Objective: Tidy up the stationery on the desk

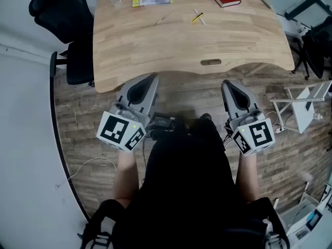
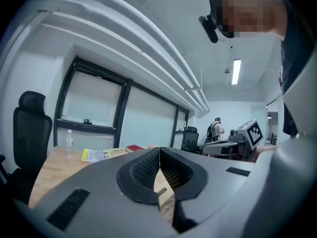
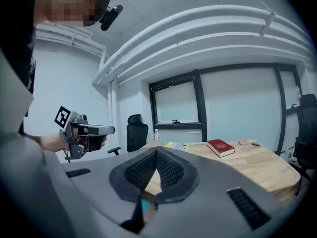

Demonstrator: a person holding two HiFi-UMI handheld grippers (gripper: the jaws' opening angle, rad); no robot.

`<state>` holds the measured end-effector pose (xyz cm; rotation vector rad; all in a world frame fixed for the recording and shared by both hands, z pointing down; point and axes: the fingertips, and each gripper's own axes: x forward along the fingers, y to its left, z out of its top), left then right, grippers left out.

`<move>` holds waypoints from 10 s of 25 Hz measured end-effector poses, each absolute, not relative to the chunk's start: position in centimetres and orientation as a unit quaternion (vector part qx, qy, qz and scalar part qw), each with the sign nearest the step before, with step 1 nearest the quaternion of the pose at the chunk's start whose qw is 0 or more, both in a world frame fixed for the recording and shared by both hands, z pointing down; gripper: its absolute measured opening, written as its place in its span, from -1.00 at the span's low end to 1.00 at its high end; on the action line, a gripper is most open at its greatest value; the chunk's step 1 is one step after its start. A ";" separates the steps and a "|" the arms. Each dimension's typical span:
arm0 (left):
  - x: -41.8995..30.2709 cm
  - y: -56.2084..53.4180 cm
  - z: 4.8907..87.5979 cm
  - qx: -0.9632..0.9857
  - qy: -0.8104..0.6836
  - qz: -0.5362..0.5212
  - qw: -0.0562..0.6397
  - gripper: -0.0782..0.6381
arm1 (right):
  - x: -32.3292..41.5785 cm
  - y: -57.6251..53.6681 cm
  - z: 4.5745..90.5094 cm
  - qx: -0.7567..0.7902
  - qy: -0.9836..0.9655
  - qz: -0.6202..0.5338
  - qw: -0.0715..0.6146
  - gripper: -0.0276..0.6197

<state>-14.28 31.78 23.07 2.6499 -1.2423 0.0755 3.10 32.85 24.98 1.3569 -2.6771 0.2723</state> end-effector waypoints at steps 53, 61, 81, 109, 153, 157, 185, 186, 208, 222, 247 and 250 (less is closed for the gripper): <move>0.1 15.5 22.6 0.850 -0.511 0.062 0.114 -0.68 | 18.1 12.5 27.0 0.383 -0.911 0.142 0.056 -0.85; 1.9 13.3 23.7 0.855 -0.495 0.097 0.120 -0.68 | 18.8 10.3 28.6 0.381 -0.908 0.165 0.059 -0.85; -0.6 3.4 25.1 0.889 -0.431 0.074 0.134 -0.68 | 14.7 2.7 27.3 0.420 -0.890 0.157 0.086 -0.85; 0.6 -8.7 42.0 0.903 -0.320 0.160 0.239 -0.68 | 9.9 -3.4 34.7 0.441 -0.853 0.229 0.159 -0.85; 2.9 -14.2 64.7 0.830 -0.339 0.394 0.202 -0.54 | 13.0 -3.1 40.8 0.478 -0.811 0.293 0.168 -0.85; 2.8 -13.9 63.8 0.827 -0.350 0.393 0.200 -0.55 | 12.9 -2.9 40.3 0.479 -0.813 0.288 0.166 -0.85; -8.0 -9.9 63.0 0.625 -0.607 0.277 0.406 -0.55 | 8.5 -1.4 39.3 0.434 -0.841 0.271 0.178 -0.85; -8.2 -9.8 63.4 0.618 -0.610 0.277 0.411 -0.55 | 8.4 -1.3 39.3 0.433 -0.841 0.271 0.179 -0.85; -8.2 -9.5 63.6 0.615 -0.605 0.280 0.421 -0.48 | 8.2 -0.7 39.0 0.434 -0.842 0.270 0.176 -0.85; -12.1 -11.2 59.7 0.678 -0.586 0.341 0.284 -0.48 | 6.9 -0.7 38.2 0.420 -0.853 0.261 0.167 -0.85; -15.4 -14.4 64.8 0.727 -0.424 0.523 0.136 -0.48 | 6.2 0.1 39.3 0.405 -0.850 0.277 0.195 -0.85; -15.4 -14.6 65.1 0.729 -0.416 0.525 0.140 -0.49 | 6.4 0.2 39.4 0.409 -0.847 0.277 0.195 -0.85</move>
